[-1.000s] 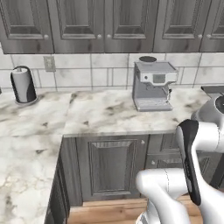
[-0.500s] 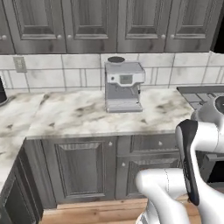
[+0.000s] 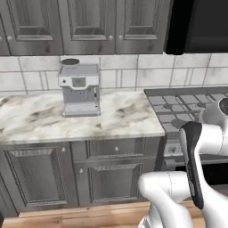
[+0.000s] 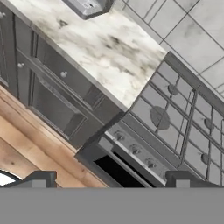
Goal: Move the pot and pan from the stove into the sink.
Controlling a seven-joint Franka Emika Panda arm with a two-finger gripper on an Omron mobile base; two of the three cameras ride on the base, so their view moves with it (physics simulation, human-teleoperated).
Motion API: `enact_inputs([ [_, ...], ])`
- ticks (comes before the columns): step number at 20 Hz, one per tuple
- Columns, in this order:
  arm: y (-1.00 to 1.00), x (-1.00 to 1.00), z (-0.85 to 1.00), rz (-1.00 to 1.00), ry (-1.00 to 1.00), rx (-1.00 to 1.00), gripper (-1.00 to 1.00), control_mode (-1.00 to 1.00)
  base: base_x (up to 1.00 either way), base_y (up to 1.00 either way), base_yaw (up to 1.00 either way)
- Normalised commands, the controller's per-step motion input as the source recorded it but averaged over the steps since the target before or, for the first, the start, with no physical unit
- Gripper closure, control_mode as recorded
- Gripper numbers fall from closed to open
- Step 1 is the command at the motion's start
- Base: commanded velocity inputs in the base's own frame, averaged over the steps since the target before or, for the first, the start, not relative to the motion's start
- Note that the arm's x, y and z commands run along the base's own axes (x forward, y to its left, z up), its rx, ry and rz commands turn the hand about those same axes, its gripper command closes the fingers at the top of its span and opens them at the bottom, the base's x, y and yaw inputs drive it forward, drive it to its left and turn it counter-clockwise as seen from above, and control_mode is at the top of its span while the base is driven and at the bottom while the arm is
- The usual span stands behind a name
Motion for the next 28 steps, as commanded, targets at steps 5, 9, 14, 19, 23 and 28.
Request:
enact_inputs([
  [5,0.0,0.0,0.0,0.0,0.0,0.0,-1.0,1.0,0.03,-0.96,-0.05],
  [9,0.0,0.0,0.0,0.0,0.0,0.0,-1.0,1.0,0.04,-0.97,-0.05],
  [14,0.0,0.0,0.0,0.0,0.0,0.0,-1.0,1.0,0.05,-0.95,-0.05],
  [19,0.0,0.0,0.0,0.0,0.0,0.0,-1.0,1.0,0.06,-0.94,-0.05],
  [23,0.0,0.0,0.0,0.0,0.0,0.0,-1.0,1.0,0.07,-0.91,-0.04],
  [28,0.0,0.0,0.0,0.0,0.0,0.0,-1.0,1.0,0.01,-0.57,-0.03],
])
